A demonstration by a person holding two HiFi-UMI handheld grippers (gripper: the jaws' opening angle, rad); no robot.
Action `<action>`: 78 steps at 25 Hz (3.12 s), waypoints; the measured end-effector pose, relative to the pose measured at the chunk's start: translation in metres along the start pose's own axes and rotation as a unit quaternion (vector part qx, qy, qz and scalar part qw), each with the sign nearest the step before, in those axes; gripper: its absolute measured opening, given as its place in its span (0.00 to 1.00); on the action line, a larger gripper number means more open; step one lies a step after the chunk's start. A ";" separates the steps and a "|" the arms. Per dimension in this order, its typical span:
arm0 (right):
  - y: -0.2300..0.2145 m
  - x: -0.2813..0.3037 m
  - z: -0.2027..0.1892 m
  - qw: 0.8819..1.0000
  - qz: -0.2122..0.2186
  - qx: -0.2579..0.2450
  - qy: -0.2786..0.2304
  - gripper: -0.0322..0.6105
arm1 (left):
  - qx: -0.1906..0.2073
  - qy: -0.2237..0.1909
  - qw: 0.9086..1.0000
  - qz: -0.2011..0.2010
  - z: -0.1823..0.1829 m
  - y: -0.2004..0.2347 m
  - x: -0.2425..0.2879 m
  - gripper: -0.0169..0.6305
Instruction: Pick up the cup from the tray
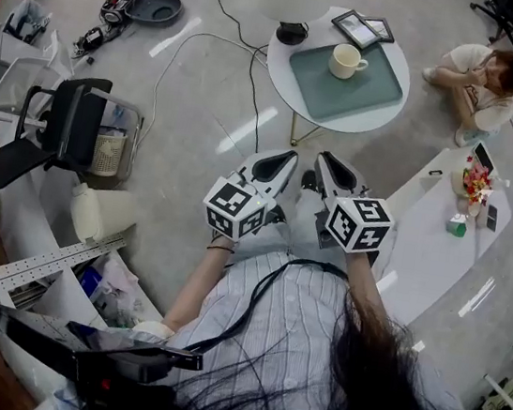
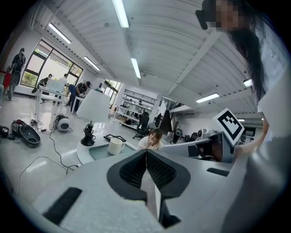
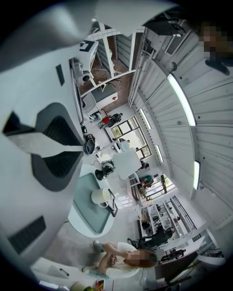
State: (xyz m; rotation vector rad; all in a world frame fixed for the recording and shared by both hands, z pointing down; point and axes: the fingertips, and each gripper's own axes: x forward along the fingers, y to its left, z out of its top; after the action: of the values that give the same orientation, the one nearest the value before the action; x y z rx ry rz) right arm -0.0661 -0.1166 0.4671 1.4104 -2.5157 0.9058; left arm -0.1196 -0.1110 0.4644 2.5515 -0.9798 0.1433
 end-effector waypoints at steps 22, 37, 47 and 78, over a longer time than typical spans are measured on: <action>-0.118 0.098 0.062 0.999 -0.020 0.018 0.017 0.14 | -0.013 0.030 0.999 0.002 0.030 0.077 0.113 0.05; -0.202 0.180 0.052 0.996 -0.029 0.010 0.084 0.18 | -0.029 0.068 0.997 0.013 0.022 0.129 0.180 0.05; -0.241 0.227 0.031 0.990 -0.041 -0.024 0.135 0.50 | -0.037 0.080 0.996 0.020 0.021 0.149 0.212 0.05; -0.280 0.301 0.029 0.985 -0.106 -0.092 0.100 0.66 | -0.049 0.116 0.990 0.060 0.005 0.179 0.201 0.05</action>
State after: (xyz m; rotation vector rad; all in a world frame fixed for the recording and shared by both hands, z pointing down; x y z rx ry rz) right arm -0.0027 -0.4639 0.6805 1.4174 -2.1920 0.7159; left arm -0.0881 -0.3581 0.5657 2.3248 -1.0207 0.4067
